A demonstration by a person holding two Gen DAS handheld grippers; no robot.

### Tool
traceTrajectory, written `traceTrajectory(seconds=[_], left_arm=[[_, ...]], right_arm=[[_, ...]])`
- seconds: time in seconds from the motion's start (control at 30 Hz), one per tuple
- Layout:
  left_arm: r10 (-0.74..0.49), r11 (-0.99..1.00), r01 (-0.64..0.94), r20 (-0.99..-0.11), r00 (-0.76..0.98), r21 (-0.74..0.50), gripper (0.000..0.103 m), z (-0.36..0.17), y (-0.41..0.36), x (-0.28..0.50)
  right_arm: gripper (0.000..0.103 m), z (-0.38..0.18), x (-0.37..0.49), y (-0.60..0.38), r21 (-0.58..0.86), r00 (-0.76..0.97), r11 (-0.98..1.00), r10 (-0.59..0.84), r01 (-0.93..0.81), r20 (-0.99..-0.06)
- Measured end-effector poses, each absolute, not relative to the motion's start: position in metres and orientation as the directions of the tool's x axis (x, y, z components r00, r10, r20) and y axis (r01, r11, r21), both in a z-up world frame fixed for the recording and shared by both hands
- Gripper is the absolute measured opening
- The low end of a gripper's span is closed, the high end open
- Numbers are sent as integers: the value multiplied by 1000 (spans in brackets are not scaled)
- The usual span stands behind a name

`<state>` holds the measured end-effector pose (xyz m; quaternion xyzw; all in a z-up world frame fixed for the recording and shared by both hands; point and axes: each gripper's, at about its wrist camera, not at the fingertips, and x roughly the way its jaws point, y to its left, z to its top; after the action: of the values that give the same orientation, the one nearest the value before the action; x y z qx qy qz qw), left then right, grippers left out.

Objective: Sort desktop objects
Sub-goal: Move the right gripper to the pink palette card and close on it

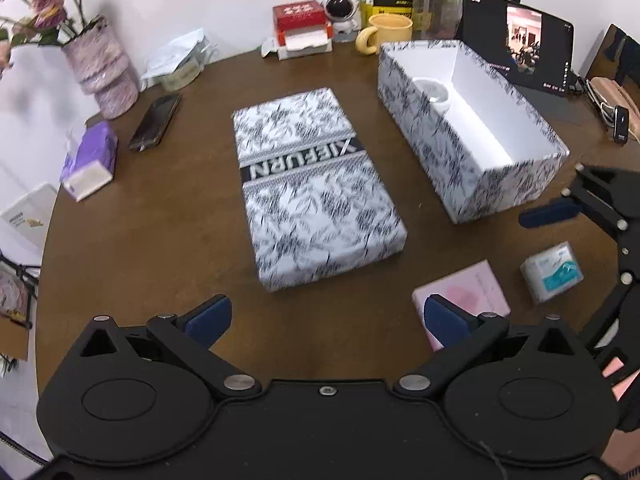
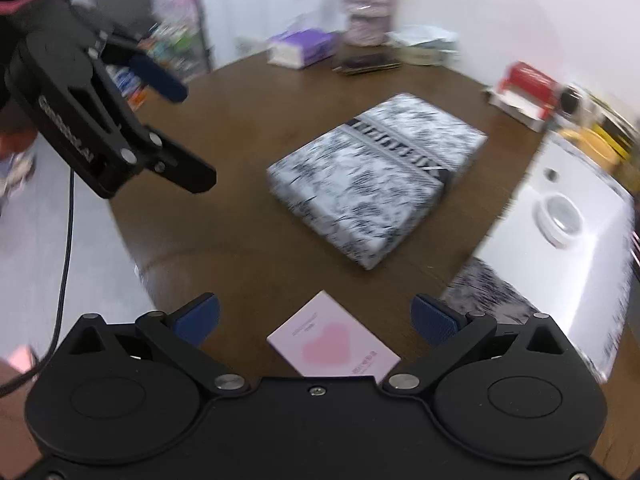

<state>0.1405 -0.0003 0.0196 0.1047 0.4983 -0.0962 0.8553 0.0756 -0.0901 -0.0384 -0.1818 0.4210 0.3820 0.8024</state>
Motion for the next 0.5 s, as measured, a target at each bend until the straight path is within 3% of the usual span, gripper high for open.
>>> traceTrajectory(seconds=[0.5], left_arm=[[-92,955,295,-909,406,35,103,-20,13,115]], right_arm=[[103,-105,97,-69,-10,142,359,343,-933,-929]])
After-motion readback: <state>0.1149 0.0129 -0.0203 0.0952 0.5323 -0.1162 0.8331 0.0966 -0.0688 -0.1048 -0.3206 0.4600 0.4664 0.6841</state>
